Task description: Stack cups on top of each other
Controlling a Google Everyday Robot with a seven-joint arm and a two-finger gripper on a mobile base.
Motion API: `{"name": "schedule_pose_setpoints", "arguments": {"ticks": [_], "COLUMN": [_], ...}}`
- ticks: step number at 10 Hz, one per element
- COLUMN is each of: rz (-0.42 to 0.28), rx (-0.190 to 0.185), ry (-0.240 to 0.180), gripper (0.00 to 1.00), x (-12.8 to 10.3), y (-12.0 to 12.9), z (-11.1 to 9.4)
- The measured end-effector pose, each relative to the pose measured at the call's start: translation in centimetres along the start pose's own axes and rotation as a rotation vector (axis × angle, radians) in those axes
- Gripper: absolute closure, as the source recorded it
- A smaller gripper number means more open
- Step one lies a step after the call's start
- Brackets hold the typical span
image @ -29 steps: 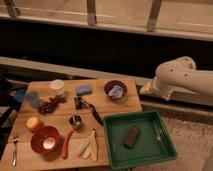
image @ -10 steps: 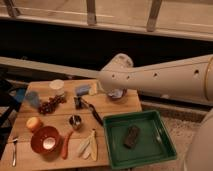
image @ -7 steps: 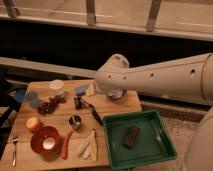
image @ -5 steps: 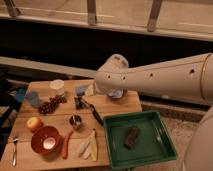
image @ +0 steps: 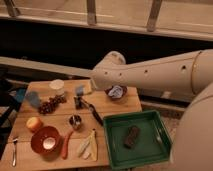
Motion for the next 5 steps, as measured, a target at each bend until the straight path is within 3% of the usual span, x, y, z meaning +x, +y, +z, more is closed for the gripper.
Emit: {"name": "schedule_pose_setpoints", "arguments": {"ticks": [3,5], "rz": [-0.131,-0.243], "rx": [-0.045,-0.090], "ry": [-0.002,0.004], "gripper": [0.20,0.20], "x": [-3.0,-4.3], "y": [5.9,11.3], "z": [1.8,3.4]}}
